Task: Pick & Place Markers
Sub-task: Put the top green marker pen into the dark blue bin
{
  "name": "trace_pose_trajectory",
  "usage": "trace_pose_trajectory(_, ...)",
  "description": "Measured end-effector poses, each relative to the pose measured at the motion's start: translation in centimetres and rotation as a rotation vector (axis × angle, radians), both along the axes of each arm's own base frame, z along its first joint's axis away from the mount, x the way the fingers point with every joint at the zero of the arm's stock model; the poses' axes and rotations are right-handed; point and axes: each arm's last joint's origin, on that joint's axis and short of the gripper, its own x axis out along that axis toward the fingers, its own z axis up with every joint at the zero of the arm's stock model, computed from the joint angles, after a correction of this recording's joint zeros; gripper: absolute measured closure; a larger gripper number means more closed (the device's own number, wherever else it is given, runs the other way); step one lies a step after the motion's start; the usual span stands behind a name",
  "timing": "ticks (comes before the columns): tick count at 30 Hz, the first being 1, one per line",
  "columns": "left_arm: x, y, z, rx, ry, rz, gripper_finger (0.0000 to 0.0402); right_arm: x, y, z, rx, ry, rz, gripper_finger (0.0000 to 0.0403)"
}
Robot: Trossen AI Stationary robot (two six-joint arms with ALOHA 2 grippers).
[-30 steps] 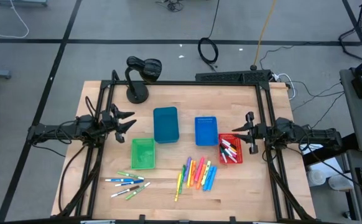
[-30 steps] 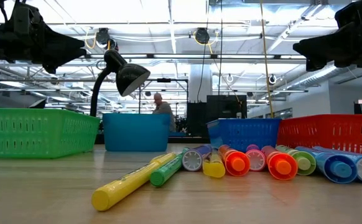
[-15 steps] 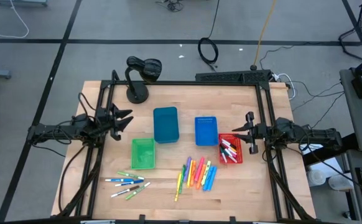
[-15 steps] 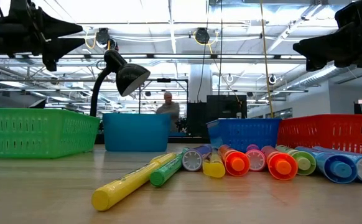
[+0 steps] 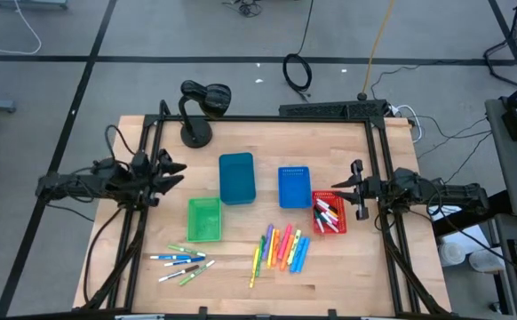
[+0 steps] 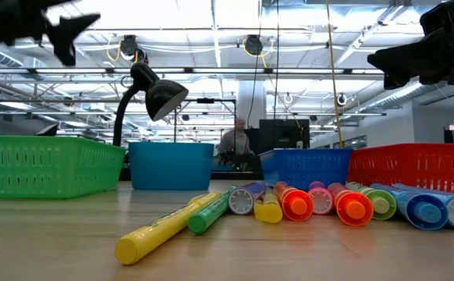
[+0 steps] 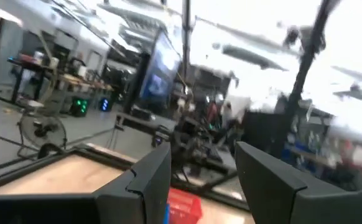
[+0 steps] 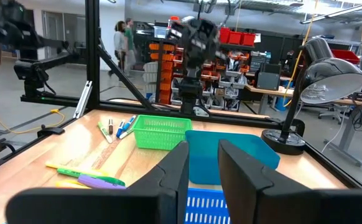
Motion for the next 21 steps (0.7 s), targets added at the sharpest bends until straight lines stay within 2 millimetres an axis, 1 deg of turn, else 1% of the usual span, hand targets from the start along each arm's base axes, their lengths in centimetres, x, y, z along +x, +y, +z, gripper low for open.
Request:
trace_pose_trajectory(2, 0.7, -0.4, 1.8, 0.045, 0.075, -0.002, 0.0218, 0.0, 0.0, 0.0, 0.0, 0.0, 0.0, 0.0332)
trace_pose_trajectory(3, 1.4, -0.7, 2.8, 0.069, 0.115, -0.004, 0.0218, 0.0, 0.0, 0.0, 0.0, 0.0, 0.0, 0.0332)
trace_pose_trajectory(6, 4.1, -2.2, 6.3, 0.134, 0.255, -0.058, 0.0218, 0.0, 0.0, 0.0, 0.0, 0.0, 0.0, 0.0332)
trace_pose_trajectory(8, 6.2, -3.7, 8.3, 0.191, 0.434, -0.101, 0.0218, 0.0, 0.0, 0.0, 0.0, 0.0, 0.0, 0.0332)
trace_pose_trajectory(11, 8.9, -6.1, 9.9, 0.227, 0.761, -0.128, 0.0218, 0.0, 0.0, 0.0, 0.0, 0.0, 0.0, 0.0332)
trace_pose_trajectory(14, 11.1, -8.5, 10.5, 0.156, 1.044, -0.131, 0.0218, 0.0, 0.0, 0.0, 0.0, 0.0, 0.0, 0.0332)
trace_pose_trajectory(16, 12.2, -10.2, 10.3, 0.07, 1.203, -0.102, 0.0218, 0.0, 0.0, 0.0, 0.0, -0.001, 0.0, 0.0332)
trace_pose_trajectory(18, 13.0, -11.8, 9.4, -0.007, 1.374, -0.057, 0.0218, 0.0, 0.0, 0.0, 0.0, 0.0, 0.0, 0.0332)
trace_pose_trajectory(21, 13.8, -14.5, 7.8, -0.123, 1.532, 0.0, 0.0218, 0.0, 0.0, 0.0, 0.0, 0.0, 0.0, 0.0332)
